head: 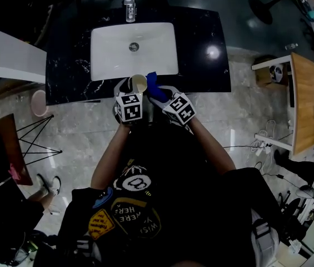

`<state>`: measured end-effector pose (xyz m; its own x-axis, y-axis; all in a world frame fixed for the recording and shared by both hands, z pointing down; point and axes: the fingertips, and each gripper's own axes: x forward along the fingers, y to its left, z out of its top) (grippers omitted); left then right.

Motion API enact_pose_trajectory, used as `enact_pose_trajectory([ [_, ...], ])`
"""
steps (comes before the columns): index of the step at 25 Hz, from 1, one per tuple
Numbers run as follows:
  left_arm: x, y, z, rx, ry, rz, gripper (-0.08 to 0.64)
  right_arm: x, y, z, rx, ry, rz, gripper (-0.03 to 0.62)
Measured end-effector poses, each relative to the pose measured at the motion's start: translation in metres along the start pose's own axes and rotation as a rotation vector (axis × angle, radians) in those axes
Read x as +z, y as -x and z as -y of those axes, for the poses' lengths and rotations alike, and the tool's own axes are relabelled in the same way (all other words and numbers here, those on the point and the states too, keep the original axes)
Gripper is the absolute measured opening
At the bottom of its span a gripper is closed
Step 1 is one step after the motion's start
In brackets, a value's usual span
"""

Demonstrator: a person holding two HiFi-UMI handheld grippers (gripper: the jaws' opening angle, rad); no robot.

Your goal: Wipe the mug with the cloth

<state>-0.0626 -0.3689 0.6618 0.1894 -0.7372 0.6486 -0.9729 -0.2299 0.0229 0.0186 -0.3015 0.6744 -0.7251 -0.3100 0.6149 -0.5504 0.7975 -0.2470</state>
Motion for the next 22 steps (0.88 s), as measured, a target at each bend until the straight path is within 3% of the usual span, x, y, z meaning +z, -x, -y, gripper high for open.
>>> enact_pose_trajectory([
  [2, 0.001, -0.001, 0.001, -0.008, 0.015, 0.004, 0.041, -0.004, 0.007, -0.002, 0.016, -0.006, 0.013, 0.169],
  [6, 0.000, -0.001, 0.000, -0.020, 0.045, 0.009, 0.041, 0.026, 0.012, 0.056, -0.145, -0.144, 0.111, 0.169],
  [8, 0.000, -0.001, 0.001, -0.036, 0.079, 0.016, 0.042, 0.037, 0.004, 0.071, -0.172, -0.148, 0.108, 0.169],
  [12, 0.000, -0.001, 0.002, -0.080, 0.128, 0.031, 0.043, 0.014, -0.005, 0.040, -0.091, -0.061, 0.012, 0.170],
  [16, 0.001, -0.001, 0.002, -0.083, 0.143, 0.038, 0.043, -0.011, 0.009, -0.003, 0.024, -0.050, 0.014, 0.169],
  [22, 0.000, 0.001, 0.000, -0.075, 0.174, 0.049, 0.043, 0.036, 0.008, 0.074, -0.189, -0.202, 0.140, 0.169],
])
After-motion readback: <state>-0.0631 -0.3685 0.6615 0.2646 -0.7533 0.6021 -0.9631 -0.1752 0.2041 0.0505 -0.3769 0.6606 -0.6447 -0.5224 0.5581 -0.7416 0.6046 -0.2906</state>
